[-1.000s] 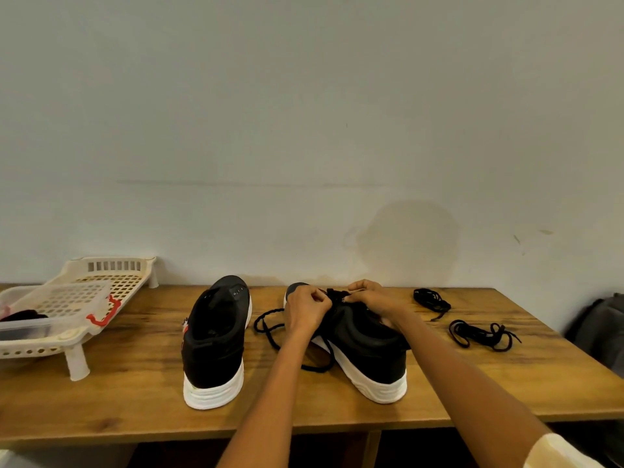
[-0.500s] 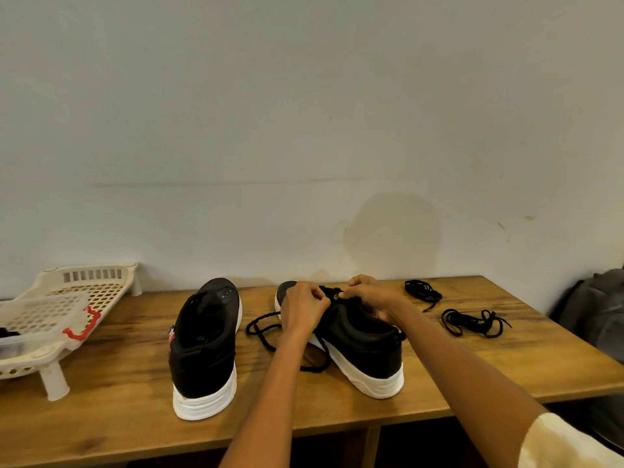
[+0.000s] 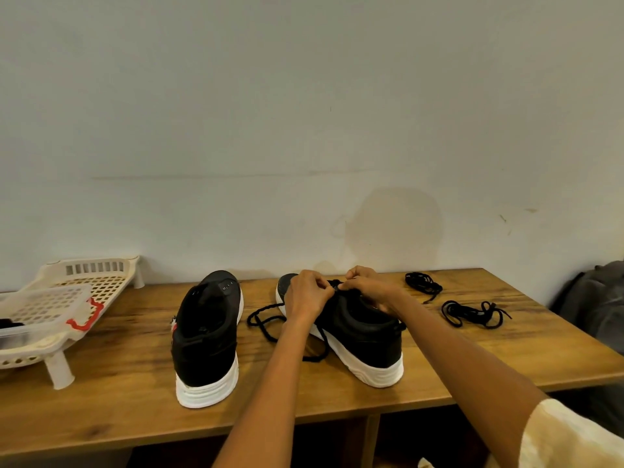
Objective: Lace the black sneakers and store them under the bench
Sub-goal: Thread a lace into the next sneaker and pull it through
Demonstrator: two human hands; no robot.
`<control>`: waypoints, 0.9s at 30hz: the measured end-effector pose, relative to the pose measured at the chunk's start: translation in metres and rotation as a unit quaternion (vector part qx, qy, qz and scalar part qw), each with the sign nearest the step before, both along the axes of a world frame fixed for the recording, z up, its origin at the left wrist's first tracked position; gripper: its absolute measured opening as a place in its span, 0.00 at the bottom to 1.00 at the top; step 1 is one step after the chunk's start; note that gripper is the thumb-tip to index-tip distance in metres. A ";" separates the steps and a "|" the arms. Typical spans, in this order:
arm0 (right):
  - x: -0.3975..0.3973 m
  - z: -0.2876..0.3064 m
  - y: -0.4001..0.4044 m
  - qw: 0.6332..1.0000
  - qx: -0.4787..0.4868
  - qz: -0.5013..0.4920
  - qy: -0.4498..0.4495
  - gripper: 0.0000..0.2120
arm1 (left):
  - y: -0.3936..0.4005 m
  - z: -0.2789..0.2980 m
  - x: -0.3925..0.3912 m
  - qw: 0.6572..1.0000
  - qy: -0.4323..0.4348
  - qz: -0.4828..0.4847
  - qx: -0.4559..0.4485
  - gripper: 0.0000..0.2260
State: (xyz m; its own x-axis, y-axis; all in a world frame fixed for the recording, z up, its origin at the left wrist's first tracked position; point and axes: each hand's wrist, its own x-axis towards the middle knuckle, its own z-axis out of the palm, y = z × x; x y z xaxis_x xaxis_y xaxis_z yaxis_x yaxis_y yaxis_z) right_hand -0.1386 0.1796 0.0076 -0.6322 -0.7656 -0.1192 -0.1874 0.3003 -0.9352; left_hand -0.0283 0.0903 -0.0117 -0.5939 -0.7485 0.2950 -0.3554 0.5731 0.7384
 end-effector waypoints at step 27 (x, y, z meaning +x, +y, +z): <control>-0.006 -0.005 -0.006 1.000 0.011 0.019 0.002 0.11 | 0.002 -0.001 0.001 0.986 -0.047 -0.005 -0.160 0.08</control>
State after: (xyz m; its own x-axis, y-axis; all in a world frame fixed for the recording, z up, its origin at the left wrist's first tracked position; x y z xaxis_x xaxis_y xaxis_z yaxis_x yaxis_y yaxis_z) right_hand -0.1443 0.1741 0.0030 -0.6040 -0.7859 -0.1328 -0.2032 0.3129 -0.9278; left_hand -0.0273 0.0922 -0.0124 -0.6374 -0.6193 0.4585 -0.4068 0.7758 0.4824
